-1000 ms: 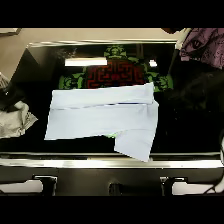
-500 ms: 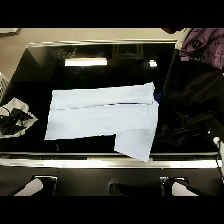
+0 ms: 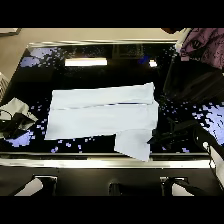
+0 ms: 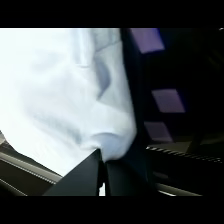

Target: Fold the clothes and pants, and hang the long-sleeved shirts on hangers.

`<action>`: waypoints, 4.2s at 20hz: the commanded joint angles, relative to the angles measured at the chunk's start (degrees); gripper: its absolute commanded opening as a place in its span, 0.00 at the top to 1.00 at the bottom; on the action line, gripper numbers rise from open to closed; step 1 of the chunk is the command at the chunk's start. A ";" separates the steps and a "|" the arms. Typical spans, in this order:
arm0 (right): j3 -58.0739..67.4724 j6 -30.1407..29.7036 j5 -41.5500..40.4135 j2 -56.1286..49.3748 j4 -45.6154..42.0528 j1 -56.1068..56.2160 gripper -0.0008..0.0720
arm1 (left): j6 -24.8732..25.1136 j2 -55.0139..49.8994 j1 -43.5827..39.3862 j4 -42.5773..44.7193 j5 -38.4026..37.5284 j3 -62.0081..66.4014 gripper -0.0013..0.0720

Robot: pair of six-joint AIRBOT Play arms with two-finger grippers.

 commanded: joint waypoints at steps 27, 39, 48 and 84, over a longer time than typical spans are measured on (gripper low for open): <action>-0.22 3.39 -3.28 12.41 -0.46 0.28 0.94 | 8.22 -4.33 -1.33 -7.17 3.21 -11.58 0.96; 3.72 21.53 -9.79 38.14 -4.28 0.28 0.94 | -3.58 20.26 -7.08 5.49 1.79 -11.52 0.96; 21.75 10.29 9.31 5.68 -3.74 5.49 0.94 | -4.50 -0.33 -15.15 5.51 15.34 1.68 0.96; 52.68 -3.50 -11.41 -35.54 5.22 -8.39 0.25 | -6.54 -28.09 -22.75 11.28 5.11 41.77 0.06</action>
